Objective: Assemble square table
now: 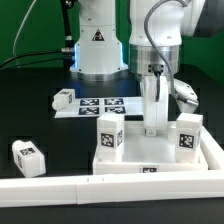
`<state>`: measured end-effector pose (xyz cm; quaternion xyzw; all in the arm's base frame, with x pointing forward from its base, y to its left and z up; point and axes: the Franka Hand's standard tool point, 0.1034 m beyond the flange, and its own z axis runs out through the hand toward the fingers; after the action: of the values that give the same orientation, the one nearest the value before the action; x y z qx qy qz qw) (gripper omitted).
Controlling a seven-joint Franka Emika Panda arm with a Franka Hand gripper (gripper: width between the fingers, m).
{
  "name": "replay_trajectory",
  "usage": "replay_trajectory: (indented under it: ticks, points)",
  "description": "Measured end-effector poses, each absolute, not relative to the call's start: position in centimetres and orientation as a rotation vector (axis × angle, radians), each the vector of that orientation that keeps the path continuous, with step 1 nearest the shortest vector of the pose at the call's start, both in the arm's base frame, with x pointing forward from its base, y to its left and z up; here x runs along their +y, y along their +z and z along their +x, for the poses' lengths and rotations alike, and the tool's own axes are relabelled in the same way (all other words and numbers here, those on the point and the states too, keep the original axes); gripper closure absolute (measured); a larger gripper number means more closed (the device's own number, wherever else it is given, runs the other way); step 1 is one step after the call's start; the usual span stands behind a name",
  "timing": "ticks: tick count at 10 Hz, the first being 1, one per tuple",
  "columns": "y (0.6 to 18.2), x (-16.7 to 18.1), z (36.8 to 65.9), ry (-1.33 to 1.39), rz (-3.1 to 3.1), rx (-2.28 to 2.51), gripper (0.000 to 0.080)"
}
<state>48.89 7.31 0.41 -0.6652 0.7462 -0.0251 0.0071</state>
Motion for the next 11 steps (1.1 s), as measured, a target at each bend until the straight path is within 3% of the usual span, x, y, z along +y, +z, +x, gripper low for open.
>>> replay_trajectory:
  ticks: [2,5,9,11]
  points:
    - [0.9,5.7,48.7,-0.088,-2.186,2.224,0.0747]
    - [1.8,0.2,48.6,-0.140,-2.512,1.846,0.0747]
    - [1.2,0.2,47.8,-0.109,-2.710,1.583,0.0747]
    - [2.2,-1.5,48.1,-0.077,-2.863,1.306,0.0746]
